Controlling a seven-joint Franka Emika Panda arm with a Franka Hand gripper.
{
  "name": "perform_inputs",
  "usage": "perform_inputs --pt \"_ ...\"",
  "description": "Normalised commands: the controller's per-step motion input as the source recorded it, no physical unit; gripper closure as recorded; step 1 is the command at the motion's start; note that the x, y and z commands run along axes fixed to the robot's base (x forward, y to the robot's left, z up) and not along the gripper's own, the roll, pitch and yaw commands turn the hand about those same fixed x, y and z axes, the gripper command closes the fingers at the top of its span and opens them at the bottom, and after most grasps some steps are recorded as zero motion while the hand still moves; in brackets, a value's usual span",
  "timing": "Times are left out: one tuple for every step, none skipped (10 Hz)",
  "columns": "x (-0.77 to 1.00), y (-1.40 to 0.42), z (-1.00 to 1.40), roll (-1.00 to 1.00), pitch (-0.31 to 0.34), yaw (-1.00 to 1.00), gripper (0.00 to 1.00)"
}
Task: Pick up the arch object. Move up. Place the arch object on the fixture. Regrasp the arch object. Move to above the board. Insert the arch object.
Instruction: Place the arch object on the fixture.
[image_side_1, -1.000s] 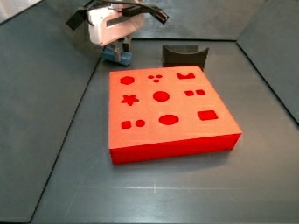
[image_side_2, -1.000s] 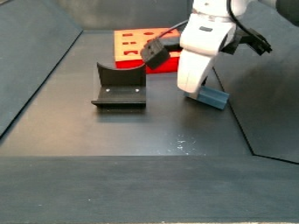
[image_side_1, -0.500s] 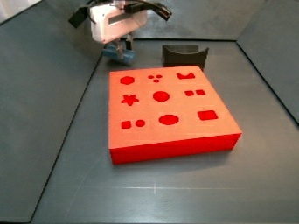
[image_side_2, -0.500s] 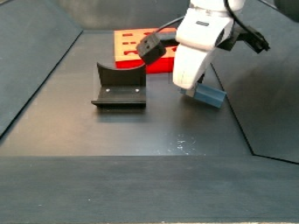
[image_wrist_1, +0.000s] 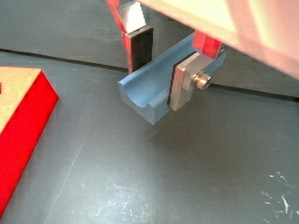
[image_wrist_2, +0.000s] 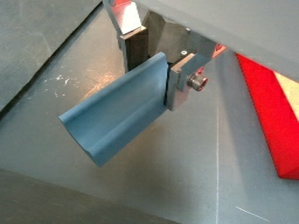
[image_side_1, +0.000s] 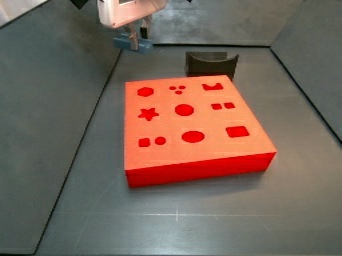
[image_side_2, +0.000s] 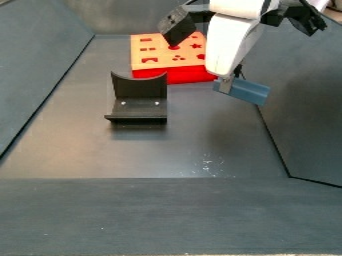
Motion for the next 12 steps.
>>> perform_inputs --pt "0.01 0.0 1.0 -0.02 -0.007 -0.01 1.0" --pt "0.0 -0.01 1.0 -0.03 0.01 0.0 1.0" --pt "-0.01 -0.01 1.0 -0.05 0.014 0.0 1.0" --pt "-0.01 -0.02 1.0 -0.08 0.017 0.01 1.0" --pt "-0.02 -0.02 1.0 -0.1 0.019 0.02 1.0" --pt "-0.02 -0.02 1.0 -0.11 0.019 0.01 1.0" --pt "-0.02 -0.02 0.91 -0.12 0.021 0.0 1.0" --pt "-0.02 -0.01 0.74 -0.14 0.024 0.0 1.0" --pt "-0.01 -0.01 0.61 -0.16 0.027 -0.01 1.0" --pt "-0.01 -0.01 0.48 -0.17 0.032 -0.01 1.0" --pt "0.0 0.0 0.36 -0.17 0.036 -0.02 1.0" --pt "-0.01 0.0 0.18 -0.17 0.042 -0.03 1.0"
